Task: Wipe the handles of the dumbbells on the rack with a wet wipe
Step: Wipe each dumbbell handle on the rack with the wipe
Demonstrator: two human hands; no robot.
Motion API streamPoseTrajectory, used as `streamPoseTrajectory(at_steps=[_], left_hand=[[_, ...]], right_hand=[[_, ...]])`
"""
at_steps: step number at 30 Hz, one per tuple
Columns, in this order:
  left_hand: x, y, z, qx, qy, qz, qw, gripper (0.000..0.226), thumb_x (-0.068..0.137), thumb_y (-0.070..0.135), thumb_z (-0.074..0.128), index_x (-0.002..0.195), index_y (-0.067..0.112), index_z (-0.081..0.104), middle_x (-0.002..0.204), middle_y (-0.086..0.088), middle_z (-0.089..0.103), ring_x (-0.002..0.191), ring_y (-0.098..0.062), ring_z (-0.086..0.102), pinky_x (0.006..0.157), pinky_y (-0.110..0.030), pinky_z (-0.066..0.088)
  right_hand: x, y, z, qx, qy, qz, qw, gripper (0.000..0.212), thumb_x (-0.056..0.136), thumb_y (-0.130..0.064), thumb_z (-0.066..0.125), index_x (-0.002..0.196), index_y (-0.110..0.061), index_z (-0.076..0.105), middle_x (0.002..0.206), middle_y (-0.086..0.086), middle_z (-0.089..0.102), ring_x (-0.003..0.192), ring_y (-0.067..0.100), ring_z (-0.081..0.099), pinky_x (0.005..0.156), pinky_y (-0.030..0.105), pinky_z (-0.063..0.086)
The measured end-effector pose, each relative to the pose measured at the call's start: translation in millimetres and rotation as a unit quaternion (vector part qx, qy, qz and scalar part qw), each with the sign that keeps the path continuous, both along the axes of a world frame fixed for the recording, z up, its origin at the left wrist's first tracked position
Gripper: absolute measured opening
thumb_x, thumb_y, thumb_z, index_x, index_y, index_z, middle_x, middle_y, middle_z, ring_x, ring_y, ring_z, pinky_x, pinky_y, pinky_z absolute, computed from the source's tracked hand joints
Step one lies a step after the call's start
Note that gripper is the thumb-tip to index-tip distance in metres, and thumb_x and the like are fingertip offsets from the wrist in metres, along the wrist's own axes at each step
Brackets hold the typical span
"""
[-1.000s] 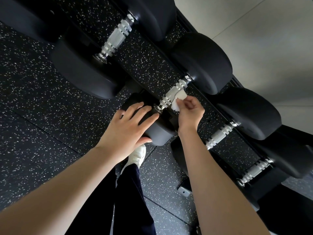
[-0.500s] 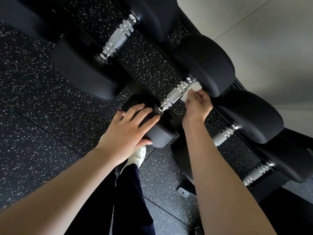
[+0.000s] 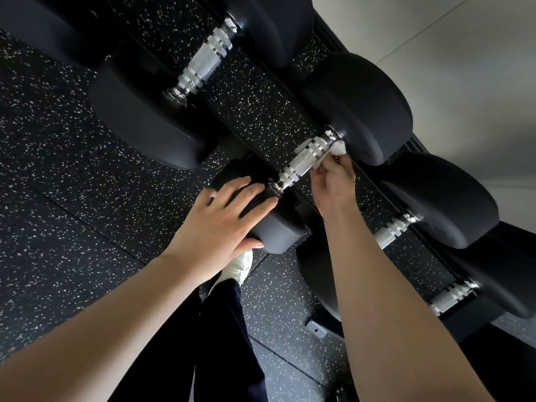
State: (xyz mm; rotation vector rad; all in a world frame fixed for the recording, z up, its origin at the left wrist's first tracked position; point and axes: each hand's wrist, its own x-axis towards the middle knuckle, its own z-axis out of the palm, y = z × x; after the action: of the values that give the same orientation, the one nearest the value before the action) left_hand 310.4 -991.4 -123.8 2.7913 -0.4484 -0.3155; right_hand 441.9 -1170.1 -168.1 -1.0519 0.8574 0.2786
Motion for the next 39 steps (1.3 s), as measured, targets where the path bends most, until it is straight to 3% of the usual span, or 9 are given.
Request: streamPoseTrajectory(at_steps=[5,12,18,23,26,29,36,39], left_hand=[[-1,0,-1,-0.003,0.000,-0.001,1.000,0.070,0.077,0.054,0.063,0.136,0.021,0.045,0.137,-0.008,0.048,0.129,-0.028,0.039,0.084,-0.044,0.044],[0,0,1,-0.005,0.003,0.002,1.000,0.070,0.076,0.052,0.064,0.136,0.021,0.046,0.137,-0.007,0.048,0.129,-0.028,0.040,0.084,-0.044,0.043],[-1,-1,0,-0.005,0.004,0.004,1.000,0.070,0.076,0.052,0.064,0.136,0.021,0.046,0.138,-0.007,0.047,0.130,-0.028,0.040,0.085,-0.045,0.043],[-1,-1,1,-0.005,0.002,0.005,1.000,0.069,0.076,0.052,0.061,0.136,0.021,0.047,0.138,-0.007,0.048,0.130,-0.028,0.039,0.084,-0.044,0.043],[-1,-1,0,-0.004,0.001,0.006,1.000,0.070,0.076,0.052,0.063,0.136,0.021,0.046,0.138,-0.007,0.048,0.130,-0.028,0.040,0.084,-0.044,0.044],[-2,-2,-1,-0.003,0.000,0.006,1.000,0.071,0.076,0.052,0.065,0.137,0.021,0.046,0.139,-0.007,0.047,0.130,-0.028,0.039,0.084,-0.045,0.043],[-2,-1,0,-0.003,0.001,0.010,1.000,0.070,0.075,0.052,0.064,0.136,0.021,0.047,0.139,-0.006,0.047,0.130,-0.028,0.038,0.084,-0.044,0.042],[-1,-2,1,-0.013,0.003,0.014,1.000,0.071,0.073,0.051,0.068,0.134,0.021,0.049,0.138,-0.006,0.048,0.129,-0.029,0.040,0.084,-0.045,0.042]], right_hand=[[-3,-2,-8,0.016,-0.016,0.028,0.999,0.029,0.087,0.013,0.046,0.098,-0.010,0.060,0.091,0.007,0.063,0.085,0.016,0.060,0.091,0.030,0.048],[-20,6,-14,0.009,0.003,0.038,0.999,0.028,0.086,0.015,0.045,0.092,-0.009,0.058,0.081,0.006,0.061,0.070,0.013,0.058,0.068,0.023,0.051],[-38,1,-13,0.017,0.024,0.073,0.997,0.027,0.089,0.013,0.043,0.090,-0.009,0.058,0.085,0.006,0.059,0.079,0.014,0.057,0.074,0.025,0.051],[-42,-4,-14,0.044,0.016,0.092,0.995,0.026,0.089,0.013,0.044,0.103,-0.005,0.056,0.097,0.011,0.060,0.088,0.018,0.060,0.082,0.027,0.053],[-41,-5,-11,0.054,0.008,0.109,0.993,0.028,0.087,0.017,0.042,0.100,-0.005,0.054,0.096,0.011,0.063,0.084,0.016,0.064,0.077,0.026,0.057],[-45,-7,-9,0.026,0.021,0.148,0.988,0.029,0.086,0.019,0.044,0.096,-0.007,0.055,0.082,0.005,0.068,0.076,0.014,0.065,0.074,0.025,0.056],[-47,-8,2,-0.036,0.034,0.227,0.973,0.027,0.082,0.018,0.053,0.093,-0.007,0.054,0.081,0.007,0.066,0.076,0.014,0.066,0.077,0.025,0.056],[-51,-5,9,-0.106,0.037,0.243,0.963,0.024,0.079,0.014,0.060,0.091,-0.007,0.058,0.084,0.006,0.068,0.079,0.017,0.066,0.081,0.029,0.054]])
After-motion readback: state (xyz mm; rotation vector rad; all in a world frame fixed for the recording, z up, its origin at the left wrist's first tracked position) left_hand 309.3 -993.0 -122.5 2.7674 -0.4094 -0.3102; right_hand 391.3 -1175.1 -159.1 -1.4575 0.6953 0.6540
